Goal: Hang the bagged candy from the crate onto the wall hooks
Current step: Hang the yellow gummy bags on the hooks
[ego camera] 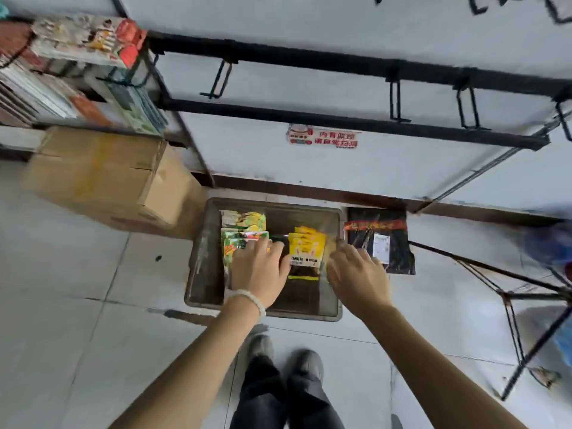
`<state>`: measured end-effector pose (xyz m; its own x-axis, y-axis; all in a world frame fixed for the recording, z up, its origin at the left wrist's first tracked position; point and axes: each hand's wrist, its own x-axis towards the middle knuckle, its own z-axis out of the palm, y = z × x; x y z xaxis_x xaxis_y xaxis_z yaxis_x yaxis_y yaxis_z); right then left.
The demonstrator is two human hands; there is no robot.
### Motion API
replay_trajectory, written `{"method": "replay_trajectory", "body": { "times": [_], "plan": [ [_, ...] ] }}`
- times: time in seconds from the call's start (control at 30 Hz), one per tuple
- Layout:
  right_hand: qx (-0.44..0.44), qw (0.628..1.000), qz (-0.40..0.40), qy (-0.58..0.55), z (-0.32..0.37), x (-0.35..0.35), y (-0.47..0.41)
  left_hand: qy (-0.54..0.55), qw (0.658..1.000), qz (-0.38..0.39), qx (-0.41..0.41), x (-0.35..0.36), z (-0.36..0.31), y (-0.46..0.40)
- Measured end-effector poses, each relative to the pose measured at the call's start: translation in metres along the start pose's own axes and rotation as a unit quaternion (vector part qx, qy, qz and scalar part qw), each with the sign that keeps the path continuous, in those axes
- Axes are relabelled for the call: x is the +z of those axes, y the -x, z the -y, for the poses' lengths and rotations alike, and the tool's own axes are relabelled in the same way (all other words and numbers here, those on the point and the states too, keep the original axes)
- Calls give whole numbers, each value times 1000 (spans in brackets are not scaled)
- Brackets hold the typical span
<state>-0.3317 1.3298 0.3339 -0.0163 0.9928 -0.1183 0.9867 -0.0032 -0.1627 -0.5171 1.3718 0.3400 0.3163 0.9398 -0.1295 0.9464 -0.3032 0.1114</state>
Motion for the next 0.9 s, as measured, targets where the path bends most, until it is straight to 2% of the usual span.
{"method": "replay_trajectory", "body": {
  "times": [0.27,0.47,0.6,0.8,0.9],
  "plan": [
    [24,996,90,-7,-27,193,-33,17,996,77,-36,208,28,-26],
    [25,996,83,-20,-48,315,-86,8,995,91,-36,343,48,-67],
    [42,995,78,-33,-66,382,-133,1,998,63,-26,408,59,-112],
    [107,991,59,-51,-89,447,-202,-19,998,-57,33,476,60,-178],
    [148,983,67,-84,-95,465,-218,-11,998,-63,29,496,51,-200]
  ]
}}
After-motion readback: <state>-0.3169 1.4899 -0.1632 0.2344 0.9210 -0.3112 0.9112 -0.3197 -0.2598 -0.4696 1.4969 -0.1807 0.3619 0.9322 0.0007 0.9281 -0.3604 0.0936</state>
